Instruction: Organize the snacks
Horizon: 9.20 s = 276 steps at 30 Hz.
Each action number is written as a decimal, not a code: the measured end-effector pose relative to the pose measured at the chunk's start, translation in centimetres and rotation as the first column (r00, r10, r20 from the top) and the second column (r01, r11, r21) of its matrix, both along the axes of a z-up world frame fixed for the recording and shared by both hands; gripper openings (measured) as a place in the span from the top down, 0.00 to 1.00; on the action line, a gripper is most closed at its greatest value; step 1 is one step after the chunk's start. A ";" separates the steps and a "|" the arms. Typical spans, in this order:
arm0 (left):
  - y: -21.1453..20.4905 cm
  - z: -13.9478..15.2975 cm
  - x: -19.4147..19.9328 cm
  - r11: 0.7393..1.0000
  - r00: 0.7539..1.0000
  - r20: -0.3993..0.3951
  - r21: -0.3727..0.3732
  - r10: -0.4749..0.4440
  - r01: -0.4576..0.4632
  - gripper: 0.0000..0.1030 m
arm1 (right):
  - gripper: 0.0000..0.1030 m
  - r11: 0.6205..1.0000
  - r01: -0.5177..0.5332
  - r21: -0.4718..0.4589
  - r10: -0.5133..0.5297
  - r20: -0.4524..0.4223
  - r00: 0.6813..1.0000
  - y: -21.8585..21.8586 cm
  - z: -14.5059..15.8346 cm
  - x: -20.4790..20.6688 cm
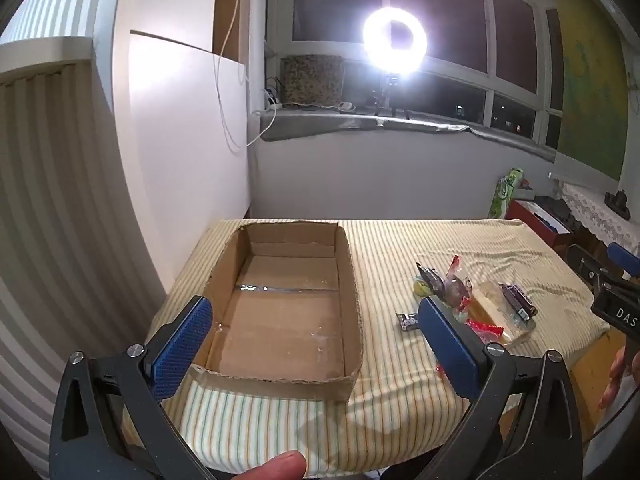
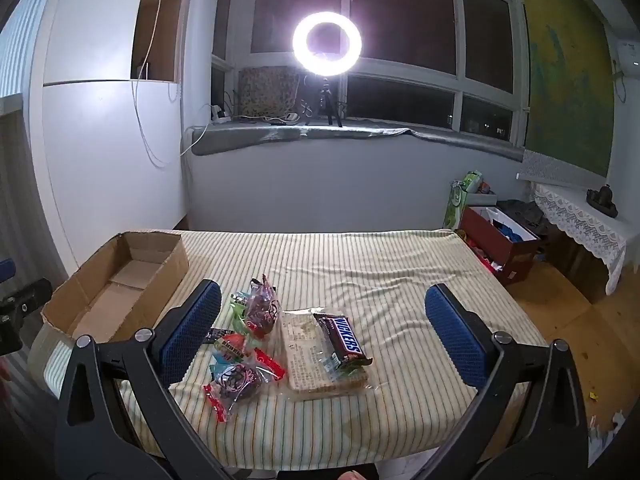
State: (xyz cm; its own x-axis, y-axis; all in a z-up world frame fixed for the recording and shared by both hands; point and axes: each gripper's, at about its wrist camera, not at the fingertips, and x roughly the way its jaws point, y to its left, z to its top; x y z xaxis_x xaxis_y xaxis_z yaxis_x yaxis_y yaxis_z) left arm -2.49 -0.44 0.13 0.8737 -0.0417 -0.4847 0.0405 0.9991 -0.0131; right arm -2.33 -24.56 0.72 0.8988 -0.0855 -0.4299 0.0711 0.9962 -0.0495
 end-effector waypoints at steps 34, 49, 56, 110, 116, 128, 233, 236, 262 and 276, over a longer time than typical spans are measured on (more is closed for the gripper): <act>0.1 0.7 -0.3 1.000 1.000 -0.005 -0.003 -0.011 0.011 0.01 | 0.00 1.000 0.009 -0.005 -0.009 0.001 1.000 -0.4 0.3 -0.7; 0.0 0.7 -0.3 1.000 1.000 -0.005 -0.004 -0.011 0.011 0.01 | 0.00 1.000 0.012 -0.006 -0.012 0.000 1.000 -0.3 0.3 -0.5; 0.1 0.7 -0.2 1.000 1.000 -0.006 -0.004 -0.011 0.011 0.01 | 0.00 1.000 0.010 -0.007 -0.010 0.002 1.000 -0.4 0.3 -0.7; -3.6 -0.6 -0.3 0.996 0.995 -0.043 -0.007 -0.093 0.092 0.01 | 0.00 0.999 0.041 0.023 -0.039 -0.062 0.997 -3.6 -3.2 -1.4; -8.2 -4.8 -0.3 0.977 0.971 -0.111 -0.047 -0.213 0.209 0.01 | 0.00 0.997 0.061 0.050 -0.050 -0.194 0.980 -6.2 -8.3 -1.1; -10.2 -10.8 -0.1 0.969 0.944 -0.219 -0.045 -0.246 0.242 0.01 | 0.00 0.994 0.055 0.091 -0.027 -0.279 0.960 -7.5 -12.8 -1.6; -5.9 -0.5 2.3 0.941 0.937 0.157 -0.083 -0.312 0.327 0.69 | 0.71 0.965 -0.209 0.156 0.211 0.006 0.978 -1.4 -0.2 1.9; -3.9 -0.4 2.2 0.948 0.944 0.172 -0.101 -0.281 0.301 0.69 | 0.71 0.962 -0.238 0.136 0.240 0.001 0.971 0.9 0.2 2.3; 6.7 -0.6 1.3 0.991 0.981 0.192 -0.127 -0.009 0.034 0.69 | 0.71 0.832 -0.535 0.145 0.542 -0.012 0.840 16.0 -0.8 5.9; 8.2 -4.4 5.3 0.992 0.997 0.070 -0.119 0.044 -0.036 0.24 | 0.58 0.821 -0.535 0.198 0.560 -0.103 0.822 17.6 -5.6 10.2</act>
